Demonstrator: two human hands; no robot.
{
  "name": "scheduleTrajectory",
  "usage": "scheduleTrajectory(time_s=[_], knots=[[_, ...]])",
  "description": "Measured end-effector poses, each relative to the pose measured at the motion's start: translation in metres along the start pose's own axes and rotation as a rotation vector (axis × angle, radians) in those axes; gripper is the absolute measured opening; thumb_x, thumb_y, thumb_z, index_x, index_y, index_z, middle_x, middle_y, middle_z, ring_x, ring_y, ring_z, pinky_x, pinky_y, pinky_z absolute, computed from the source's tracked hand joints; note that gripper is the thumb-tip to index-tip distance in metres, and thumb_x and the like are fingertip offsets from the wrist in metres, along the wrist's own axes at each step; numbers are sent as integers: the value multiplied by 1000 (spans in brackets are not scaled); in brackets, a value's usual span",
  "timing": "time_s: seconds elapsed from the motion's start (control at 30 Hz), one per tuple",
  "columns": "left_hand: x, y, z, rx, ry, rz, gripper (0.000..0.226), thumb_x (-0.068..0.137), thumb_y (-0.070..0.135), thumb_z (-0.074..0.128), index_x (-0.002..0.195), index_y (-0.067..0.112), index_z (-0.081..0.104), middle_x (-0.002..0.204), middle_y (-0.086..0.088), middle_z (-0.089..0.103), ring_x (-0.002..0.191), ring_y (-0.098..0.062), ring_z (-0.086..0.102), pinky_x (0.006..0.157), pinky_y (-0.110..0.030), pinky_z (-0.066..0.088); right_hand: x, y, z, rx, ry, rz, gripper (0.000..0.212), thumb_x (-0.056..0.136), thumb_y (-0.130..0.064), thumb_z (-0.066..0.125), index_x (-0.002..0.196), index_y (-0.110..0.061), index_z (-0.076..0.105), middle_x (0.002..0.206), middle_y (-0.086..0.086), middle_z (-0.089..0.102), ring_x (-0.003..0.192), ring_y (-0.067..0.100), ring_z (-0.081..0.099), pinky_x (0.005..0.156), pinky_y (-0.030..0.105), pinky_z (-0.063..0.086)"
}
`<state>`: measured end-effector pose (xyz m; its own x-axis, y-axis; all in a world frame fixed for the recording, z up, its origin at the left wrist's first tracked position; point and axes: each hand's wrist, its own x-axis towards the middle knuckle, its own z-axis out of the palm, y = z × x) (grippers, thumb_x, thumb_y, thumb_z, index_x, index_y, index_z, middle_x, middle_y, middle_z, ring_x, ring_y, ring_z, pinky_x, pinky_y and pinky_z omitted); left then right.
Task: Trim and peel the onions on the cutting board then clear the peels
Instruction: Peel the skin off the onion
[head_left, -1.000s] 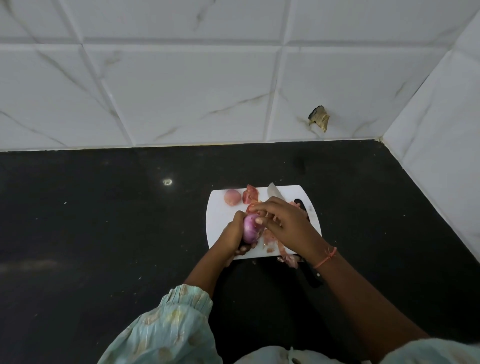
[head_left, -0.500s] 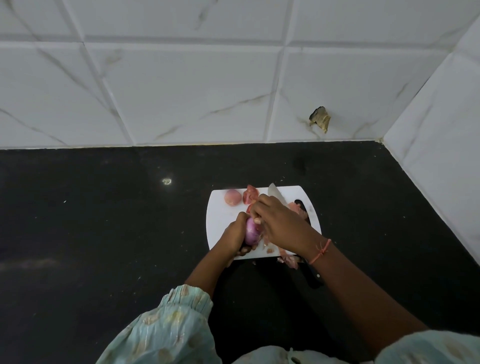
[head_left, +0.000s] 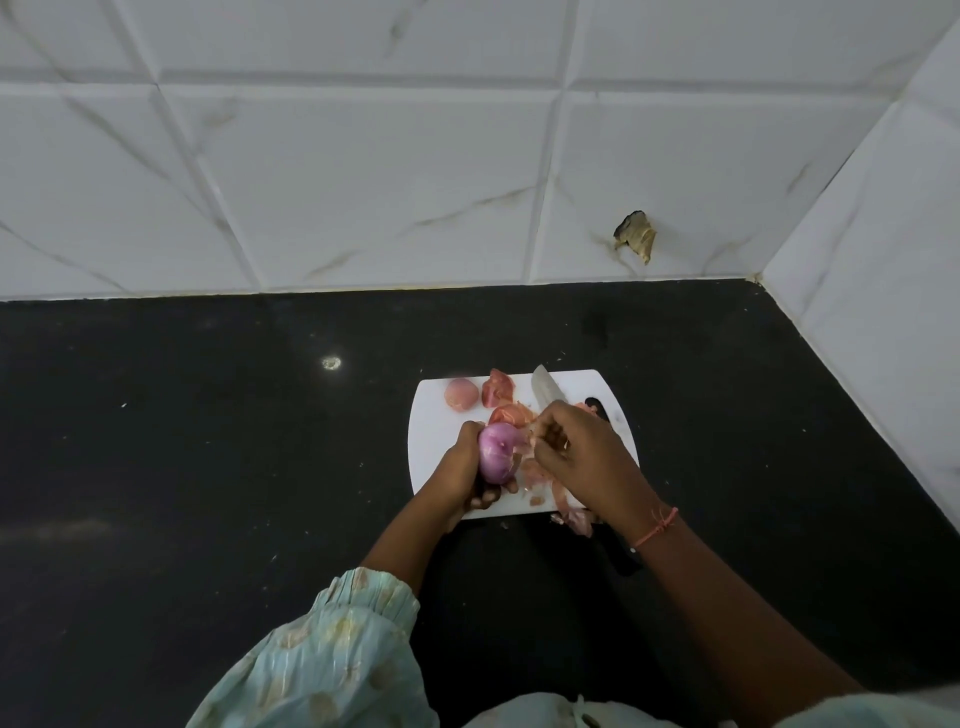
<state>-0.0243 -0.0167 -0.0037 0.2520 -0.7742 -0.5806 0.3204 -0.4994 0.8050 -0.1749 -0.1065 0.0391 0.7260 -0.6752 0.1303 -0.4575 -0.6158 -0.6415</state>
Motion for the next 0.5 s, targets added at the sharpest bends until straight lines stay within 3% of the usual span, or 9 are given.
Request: scheduleTrajectory(time_s=[0.13,0.23,0.33,0.4,0.5], knots=[[6,-4,-2,-15,19,-26,85,103,62,10,105,0,69,78,-22,70,48,-14,47,41,-20,34,3,-14,8,129,154,42,12,89,-5,61,88,-16,62,80,-10,64,76,3,61,69,23,52],[8,-4,-1,-33,33,-16,92,90,83,17,105,15,76,91,-21,75,64,-24,60,50,-25,41,3,-24,15,263,186,198,8,96,-20,56,97,-16,63,78,-12,62,72,1,60,63,15,46],[1,2,3,-69,47,28,72,99,71,24,92,22,76,71,-5,73,57,-16,61,56,-27,43,2,-25,23,323,-7,345,26,92,-49,59,98,-24,54,86,-4,62,79,7,64,59,26,55],[-2,5,5,-74,16,11,63,101,64,28,90,16,68,61,-5,62,47,-13,48,51,-25,37,2,-22,28,260,-87,313,19,96,-46,53,96,-28,49,91,-3,62,87,13,65,68,41,60],[-6,7,4,-90,-5,-23,58,101,60,33,83,14,63,58,-5,59,46,-13,43,49,-24,34,1,-20,30,214,-96,255,10,102,-33,43,94,-28,45,89,0,60,86,16,64,71,47,59]])
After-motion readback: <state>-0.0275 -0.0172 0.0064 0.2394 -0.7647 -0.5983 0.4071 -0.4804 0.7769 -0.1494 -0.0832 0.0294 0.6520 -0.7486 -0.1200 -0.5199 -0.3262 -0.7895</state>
